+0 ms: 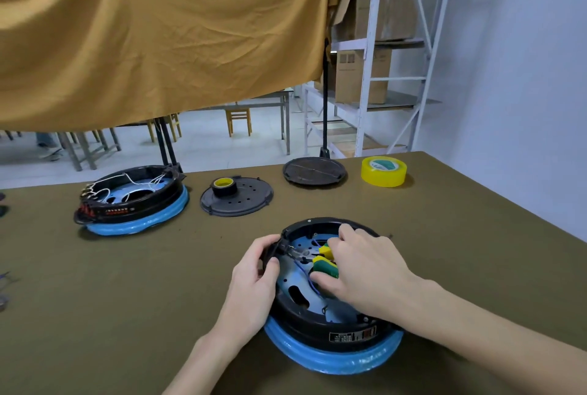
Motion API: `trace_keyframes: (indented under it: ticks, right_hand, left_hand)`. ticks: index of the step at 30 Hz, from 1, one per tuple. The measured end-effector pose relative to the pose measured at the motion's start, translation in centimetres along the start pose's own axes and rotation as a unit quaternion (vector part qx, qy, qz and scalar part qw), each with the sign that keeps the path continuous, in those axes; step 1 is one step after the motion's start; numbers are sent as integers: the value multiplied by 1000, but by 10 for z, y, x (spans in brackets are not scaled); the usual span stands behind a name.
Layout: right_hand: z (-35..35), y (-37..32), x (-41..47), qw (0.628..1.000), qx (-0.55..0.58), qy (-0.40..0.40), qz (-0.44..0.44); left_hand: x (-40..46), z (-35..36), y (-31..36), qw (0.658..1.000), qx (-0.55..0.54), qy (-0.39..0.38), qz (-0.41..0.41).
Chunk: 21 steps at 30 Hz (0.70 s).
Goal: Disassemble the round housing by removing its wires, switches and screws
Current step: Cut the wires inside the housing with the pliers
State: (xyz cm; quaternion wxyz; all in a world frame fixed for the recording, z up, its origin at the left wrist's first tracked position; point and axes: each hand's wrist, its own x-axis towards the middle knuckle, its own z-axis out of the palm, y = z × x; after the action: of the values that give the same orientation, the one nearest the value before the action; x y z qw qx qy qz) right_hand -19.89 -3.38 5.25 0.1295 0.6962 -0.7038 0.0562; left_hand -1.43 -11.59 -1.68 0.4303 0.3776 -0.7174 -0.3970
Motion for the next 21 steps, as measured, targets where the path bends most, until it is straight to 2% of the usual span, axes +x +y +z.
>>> trace_keyframes:
  ticks: [21]
  right_hand:
    - [-8, -5, 2, 998, -44, -12, -36]
  left_hand:
    - [-2, 0, 1, 1000, -4, -8, 9]
